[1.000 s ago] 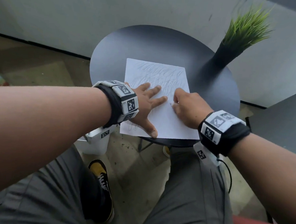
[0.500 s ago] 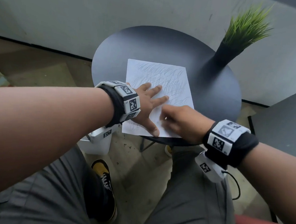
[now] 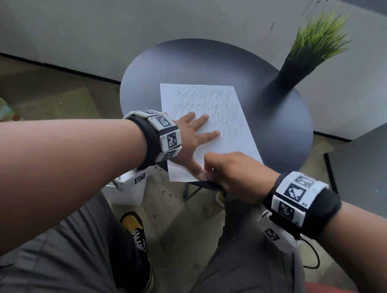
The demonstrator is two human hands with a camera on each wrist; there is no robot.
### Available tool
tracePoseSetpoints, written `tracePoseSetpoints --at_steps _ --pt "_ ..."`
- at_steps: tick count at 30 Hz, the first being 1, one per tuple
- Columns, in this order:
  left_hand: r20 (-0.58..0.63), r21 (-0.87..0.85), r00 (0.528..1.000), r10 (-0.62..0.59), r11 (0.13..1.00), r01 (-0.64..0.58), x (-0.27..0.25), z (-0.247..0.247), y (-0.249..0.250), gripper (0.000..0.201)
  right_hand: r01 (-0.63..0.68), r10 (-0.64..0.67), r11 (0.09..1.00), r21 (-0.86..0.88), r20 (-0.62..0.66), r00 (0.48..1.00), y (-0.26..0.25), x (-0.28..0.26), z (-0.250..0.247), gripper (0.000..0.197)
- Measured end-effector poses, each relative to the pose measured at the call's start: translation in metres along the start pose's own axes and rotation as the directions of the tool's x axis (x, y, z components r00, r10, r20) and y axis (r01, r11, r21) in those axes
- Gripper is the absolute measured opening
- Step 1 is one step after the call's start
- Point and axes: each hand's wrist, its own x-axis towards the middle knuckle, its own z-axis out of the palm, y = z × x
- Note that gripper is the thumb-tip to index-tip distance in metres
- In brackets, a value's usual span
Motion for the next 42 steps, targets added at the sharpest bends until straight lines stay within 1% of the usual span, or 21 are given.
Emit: tracePoseSetpoints --at_steps 2,4,5,7,9,10,12,14,16,19,21,24,26,28,29,31,34,36,38,39,42 --pt "0.0 0.004 1.0 0.002 1.0 -0.002 -0.002 -0.003 0.002 0.122 -0.126 0.126 0.992 0.026 -0.013 0.992 0.013 0.005 -0.01 0.009" --pt "-0.001 0.005 1.0 0.003 1.0 -0.003 -0.003 -0.005 0.004 0.121 -0.316 0.317 0.948 0.025 -0.113 0.942 0.028 0.012 -0.017 0.013" --pt "0.001 0.008 1.0 0.002 1.0 -0.002 -0.004 -0.005 0.004 0.121 -0.346 0.342 0.938 -0.009 -0.143 0.929 0.026 0.013 -0.015 0.013" --pt "-0.001 0.023 1.0 0.001 1.0 -0.001 -0.004 -0.006 0.006 0.12 -0.223 0.21 0.97 -0.095 -0.131 0.969 0.007 0.01 -0.007 0.013" --pt "-0.003 0.034 1.0 -0.002 0.999 0.002 -0.005 -0.006 0.006 0.119 -0.02 0.018 0.997 -0.081 -0.033 0.999 -0.008 0.003 0.001 0.014" --pt "-0.004 0.036 1.0 -0.002 0.999 0.002 -0.005 -0.006 0.006 0.119 -0.002 0.001 0.999 -0.043 -0.008 1.0 -0.005 0.001 -0.001 0.014" --pt "-0.007 0.035 1.0 -0.004 0.999 0.004 -0.004 -0.007 0.007 0.12 -0.147 0.148 0.989 0.013 -0.047 0.988 0.011 0.008 -0.012 0.013" --pt "-0.006 0.03 1.0 -0.007 1.0 0.007 -0.002 -0.006 0.006 0.119 -0.32 0.317 0.947 -0.005 -0.13 0.94 0.022 0.013 -0.014 0.013" --pt "-0.008 0.028 1.0 -0.011 1.0 0.012 -0.001 -0.006 0.007 0.118 -0.274 0.265 0.961 -0.047 -0.145 0.953 0.01 0.011 -0.007 0.014" --pt "-0.001 0.046 1.0 -0.019 0.999 0.019 -0.001 -0.008 0.007 0.119 -0.031 0.032 0.999 0.007 -0.013 0.999 -0.008 0.002 0.004 0.016" --pt "-0.011 0.082 1.0 -0.017 0.996 0.018 0.002 -0.01 0.009 0.12 -0.131 0.131 0.991 0.034 -0.013 0.991 0.005 0.008 -0.006 0.012" --pt "-0.028 0.119 0.999 -0.023 0.993 0.026 0.004 -0.013 0.011 0.12 -0.354 0.351 0.935 0.009 -0.149 0.924 0.022 0.012 -0.012 0.014" --pt "-0.03 0.136 0.999 -0.027 0.99 0.031 0.007 -0.014 0.012 0.121 -0.264 0.26 0.965 -0.006 -0.148 0.954 0.011 0.008 -0.004 0.018" --pt "-0.025 0.15 0.999 -0.024 0.988 0.028 0.008 -0.016 0.014 0.122 -0.079 0.08 0.997 0.012 -0.035 0.996 -0.004 -0.002 0.006 0.017" --pt "-0.023 0.152 0.999 -0.023 0.988 0.026 0.008 -0.018 0.015 0.121 -0.072 0.072 0.997 0.032 0.002 0.997 0.0 -0.005 0.004 0.015" --pt "-0.017 0.152 1.0 -0.022 0.988 0.025 0.009 -0.02 0.017 0.12 -0.217 0.219 0.975 0.057 -0.036 0.975 0.023 -0.003 -0.007 0.01" --pt "-0.003 0.148 0.999 -0.037 0.988 0.037 0.01 -0.021 0.019 0.119 -0.422 0.432 0.902 0.095 -0.155 0.889 0.043 -0.007 -0.011 0.011" --pt "-0.004 0.162 0.999 -0.041 0.986 0.041 0.011 -0.022 0.02 0.12 -0.332 0.336 0.942 0.052 -0.147 0.93 0.027 -0.012 0.001 0.014" --pt "0.004 0.177 0.999 -0.051 0.983 0.049 0.011 -0.024 0.022 0.122 -0.157 0.16 0.987 0.042 -0.084 0.984 0.011 -0.021 0.013 0.012" --pt "0.013 0.178 0.998 -0.054 0.983 0.051 0.012 -0.025 0.023 0.123 -0.151 0.155 0.987 0.059 -0.069 0.985 0.015 -0.024 0.011 0.012" --pt "0.041 0.175 0.998 -0.052 0.984 0.044 0.013 -0.029 0.027 0.124 -0.384 0.402 0.912 0.145 -0.124 0.907 0.045 -0.022 -0.005 0.011"
